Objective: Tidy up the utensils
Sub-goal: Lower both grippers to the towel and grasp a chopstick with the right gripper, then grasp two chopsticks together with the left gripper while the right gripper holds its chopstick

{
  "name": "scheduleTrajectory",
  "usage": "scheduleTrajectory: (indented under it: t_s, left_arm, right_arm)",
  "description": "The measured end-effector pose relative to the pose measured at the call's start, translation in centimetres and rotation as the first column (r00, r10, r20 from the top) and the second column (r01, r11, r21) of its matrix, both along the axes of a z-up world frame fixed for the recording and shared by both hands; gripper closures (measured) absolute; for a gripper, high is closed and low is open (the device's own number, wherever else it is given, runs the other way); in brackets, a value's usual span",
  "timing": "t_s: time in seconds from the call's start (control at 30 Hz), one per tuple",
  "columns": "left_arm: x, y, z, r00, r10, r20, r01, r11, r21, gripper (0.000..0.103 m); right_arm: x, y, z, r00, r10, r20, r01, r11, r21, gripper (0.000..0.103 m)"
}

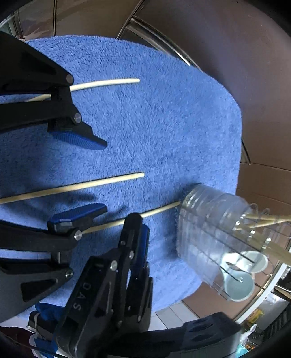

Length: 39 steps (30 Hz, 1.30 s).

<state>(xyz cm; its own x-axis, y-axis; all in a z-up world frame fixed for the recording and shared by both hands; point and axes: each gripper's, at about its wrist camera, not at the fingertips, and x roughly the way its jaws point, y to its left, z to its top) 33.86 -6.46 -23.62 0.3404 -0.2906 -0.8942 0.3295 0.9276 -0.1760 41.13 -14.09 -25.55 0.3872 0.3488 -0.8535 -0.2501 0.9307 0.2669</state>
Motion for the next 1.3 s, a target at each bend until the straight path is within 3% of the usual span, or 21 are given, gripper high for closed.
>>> scheduleTrajectory:
  t_s: [0.3,0.57,1.3]
  left_arm:
    - [0.5,-0.6,-0.8,1.000,-0.017,0.021,0.015,0.996,0.085,0.076]
    - [0.2,0.3,-0.8,1.000,0.016,0.023,-0.018,0.996,0.085,0.094]
    - [-0.9,0.6,-0.4,0.999,0.052,-0.016,-0.050,0.993,0.104,0.098]
  right_arm:
    - [1.3,1.1,-1.8,1.000,0.002,-0.022,-0.002,0.999,-0.037,0.092]
    - [0.0,1.7,-2.1,0.999,0.028,-0.025,-0.029,0.998,-0.052,0.095]
    - [-4.3,-2.5,-2.1,0.992,0.101,-0.076,-0.107,0.991,-0.075,0.098]
